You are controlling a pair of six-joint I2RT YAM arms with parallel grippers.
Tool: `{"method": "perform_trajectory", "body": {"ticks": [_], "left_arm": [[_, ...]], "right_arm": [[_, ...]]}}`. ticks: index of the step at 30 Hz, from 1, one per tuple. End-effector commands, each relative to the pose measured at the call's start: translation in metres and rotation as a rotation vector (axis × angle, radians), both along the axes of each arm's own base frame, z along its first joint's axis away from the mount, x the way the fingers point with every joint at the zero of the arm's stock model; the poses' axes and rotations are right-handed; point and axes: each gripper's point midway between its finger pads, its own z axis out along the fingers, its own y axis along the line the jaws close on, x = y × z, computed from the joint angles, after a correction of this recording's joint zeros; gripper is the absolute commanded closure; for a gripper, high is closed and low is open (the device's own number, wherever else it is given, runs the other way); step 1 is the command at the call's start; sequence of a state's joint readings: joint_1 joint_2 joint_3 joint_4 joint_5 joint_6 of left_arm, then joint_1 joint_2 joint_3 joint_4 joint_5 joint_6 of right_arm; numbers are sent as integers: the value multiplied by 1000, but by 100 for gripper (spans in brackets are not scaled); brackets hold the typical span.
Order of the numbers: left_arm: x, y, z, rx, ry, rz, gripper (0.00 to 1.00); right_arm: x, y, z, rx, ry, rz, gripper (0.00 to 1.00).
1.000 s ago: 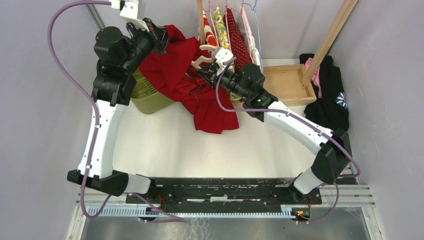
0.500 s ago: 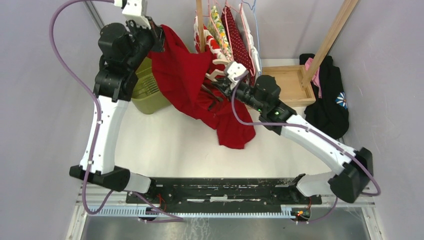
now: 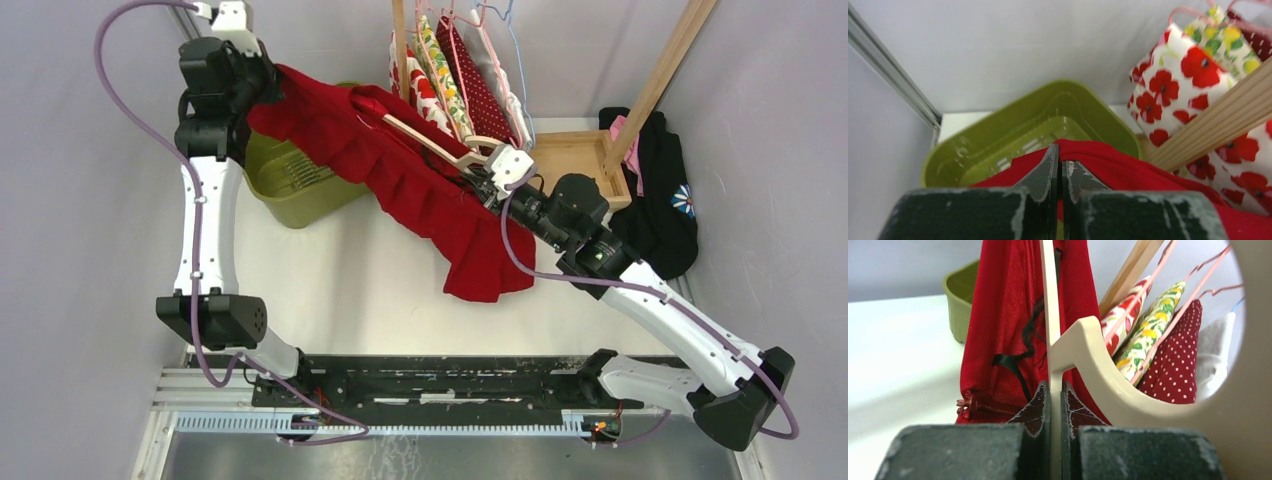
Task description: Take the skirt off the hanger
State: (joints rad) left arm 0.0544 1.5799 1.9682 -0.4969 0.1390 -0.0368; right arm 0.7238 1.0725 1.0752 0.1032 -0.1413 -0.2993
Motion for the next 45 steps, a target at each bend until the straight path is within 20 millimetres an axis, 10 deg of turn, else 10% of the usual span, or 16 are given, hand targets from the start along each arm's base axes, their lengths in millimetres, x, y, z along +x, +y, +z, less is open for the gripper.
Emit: {"method": "perform_trajectory", "body": {"ticks": [1, 9, 18, 29, 36, 45], "left_arm": [[6, 59, 2, 51, -67, 178, 97], [16, 39, -68, 29, 65, 52, 97], [-50, -47, 21, -144, -136, -315, 78], [-112, -114, 71, -319, -252, -633, 50], [-116, -184, 16, -344, -86, -698, 52], [-105, -178, -31, -222, 58, -495, 54]], "right_arm": [[-2, -34, 14, -22, -42, -93, 99], [-4, -27, 39, 27, -61, -52, 99], [8, -12, 20, 6, -15, -34, 99], [20, -3, 4, -36, 3, -32, 99], [24, 2, 7, -32, 1, -26, 99], [27, 3, 9, -39, -13, -29, 99]]}}
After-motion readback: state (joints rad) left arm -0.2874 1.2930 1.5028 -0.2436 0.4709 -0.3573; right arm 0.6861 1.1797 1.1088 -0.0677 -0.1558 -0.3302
